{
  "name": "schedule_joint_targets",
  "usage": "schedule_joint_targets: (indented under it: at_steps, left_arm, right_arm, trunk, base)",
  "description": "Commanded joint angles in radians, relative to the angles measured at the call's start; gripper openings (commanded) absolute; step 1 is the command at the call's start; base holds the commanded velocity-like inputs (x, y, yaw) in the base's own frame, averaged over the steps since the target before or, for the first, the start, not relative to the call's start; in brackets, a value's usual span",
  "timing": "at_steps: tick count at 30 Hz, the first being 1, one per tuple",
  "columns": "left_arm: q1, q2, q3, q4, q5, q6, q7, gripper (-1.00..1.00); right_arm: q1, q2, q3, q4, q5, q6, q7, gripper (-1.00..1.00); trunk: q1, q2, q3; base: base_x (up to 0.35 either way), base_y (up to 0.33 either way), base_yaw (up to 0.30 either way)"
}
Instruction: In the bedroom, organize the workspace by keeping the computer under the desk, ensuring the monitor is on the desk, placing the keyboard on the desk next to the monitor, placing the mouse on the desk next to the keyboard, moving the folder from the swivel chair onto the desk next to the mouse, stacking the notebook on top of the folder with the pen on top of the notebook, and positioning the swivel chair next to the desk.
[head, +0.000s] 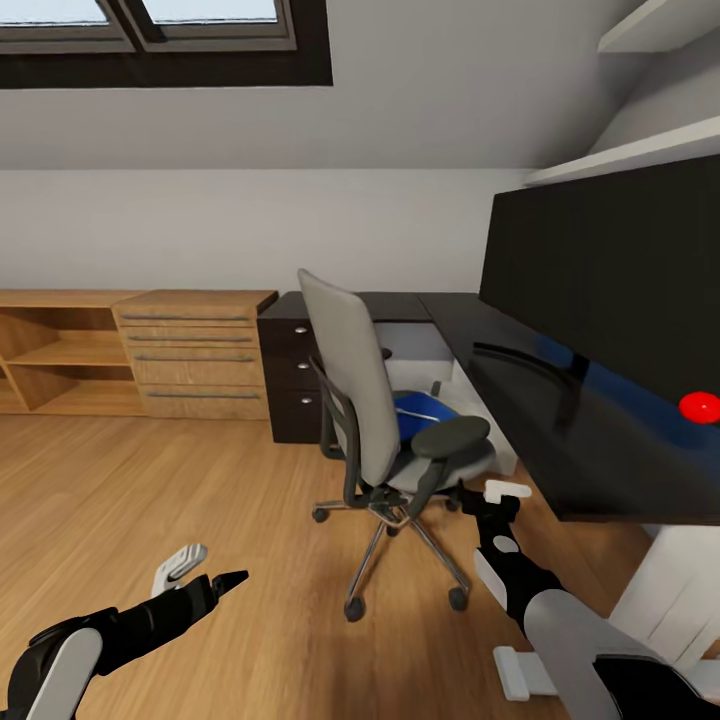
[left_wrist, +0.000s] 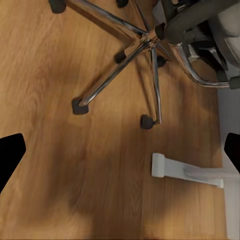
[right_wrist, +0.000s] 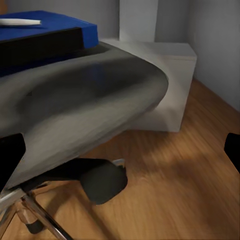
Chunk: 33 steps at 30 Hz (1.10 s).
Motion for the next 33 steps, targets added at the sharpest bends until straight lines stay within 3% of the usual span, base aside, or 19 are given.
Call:
schedule_joint_targets:
  at_steps: [1, 10, 15, 33]
  left_arm:
    - [-0.001, 0.0, 0.002, 0.0, -0.003, 0.005, -0.005, 1.0]
    - [-0.001, 0.0, 0.004, 0.0, -0.003, 0.005, -0.004, 1.0]
    - [-0.001, 0.0, 0.02, 0.0, -0.003, 0.006, -0.005, 1.0]
    - [-0.001, 0.0, 0.023, 0.0, -0.003, 0.006, -0.005, 1.0]
  right_arm:
    - [0.0, 0.001, -0.003, 0.001, 0.0, -0.004, 0.0, 1.0]
    - [0.0, 0.001, -0.003, 0.002, 0.0, -0.006, 0.001, 1.0]
    - [-0.001, 0.001, -0.003, 0.002, 0.0, -0.007, 0.001, 1.0]
    - [-0.001, 0.011, 0.005, 0.018, 0.008, -0.012, 0.014, 1.0]
  trunk:
    - [0.0, 0.0, -0.001]
    - [0.0, 0.0, -0.001]
    - [0.0, 0.0, -0.001]
    - [0.0, 0.0, -0.001]
  base:
    - [0.078, 0.0, 0.0]
    - [0.134, 0.0, 0.0]
    - [0.008, 0.0, 0.0]
    - [0.0, 0.0, 0.0]
